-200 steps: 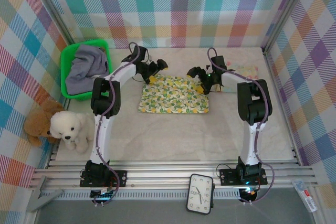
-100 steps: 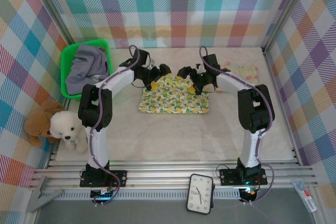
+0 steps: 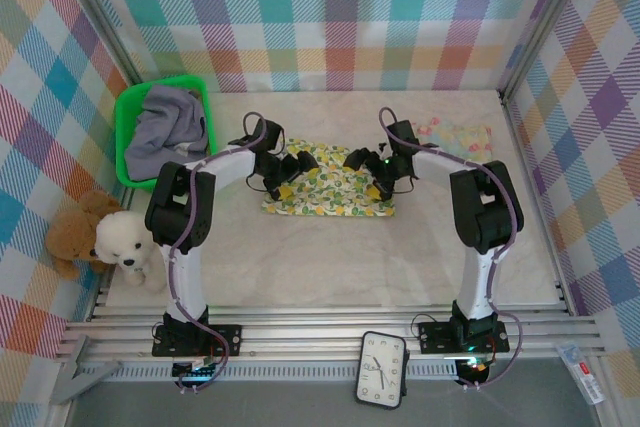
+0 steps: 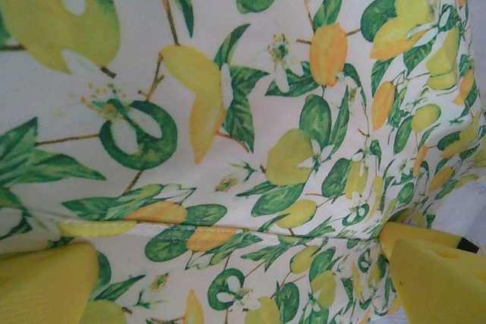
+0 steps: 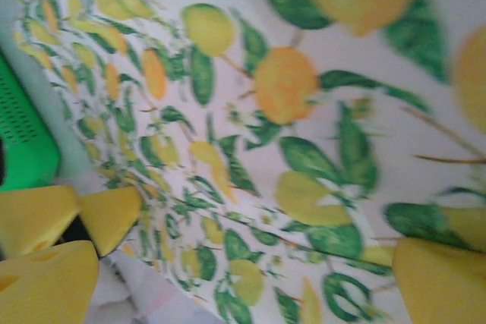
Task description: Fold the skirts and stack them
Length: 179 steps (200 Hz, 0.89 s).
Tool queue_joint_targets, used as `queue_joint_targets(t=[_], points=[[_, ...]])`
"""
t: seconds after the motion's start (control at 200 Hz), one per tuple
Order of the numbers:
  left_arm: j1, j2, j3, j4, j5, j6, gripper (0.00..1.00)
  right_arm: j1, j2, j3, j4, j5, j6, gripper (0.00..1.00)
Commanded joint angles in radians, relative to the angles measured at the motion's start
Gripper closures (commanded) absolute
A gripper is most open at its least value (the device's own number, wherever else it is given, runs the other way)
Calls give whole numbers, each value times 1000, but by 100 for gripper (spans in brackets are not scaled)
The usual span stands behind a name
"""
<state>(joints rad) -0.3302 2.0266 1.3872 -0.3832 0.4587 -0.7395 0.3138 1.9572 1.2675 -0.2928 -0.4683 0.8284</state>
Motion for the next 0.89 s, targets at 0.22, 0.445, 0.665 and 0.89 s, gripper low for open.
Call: queue_joint_targets(t=[0.22,0.445,0.665,0.89], points=[[14,-62,-21,-89,-30,59,0,-48,-260,-157,-109,158,-78,1],[-41,-198,31,-223,-133,109,1,-47,-436,-341,-6,114,14,0],[-156,-203,80,-324,-223,126,45,-47,-567,-572,168,213,203,24],[-209,-77,109,-300,-130,84,73,-41,-555,-625,251,189,256,35]])
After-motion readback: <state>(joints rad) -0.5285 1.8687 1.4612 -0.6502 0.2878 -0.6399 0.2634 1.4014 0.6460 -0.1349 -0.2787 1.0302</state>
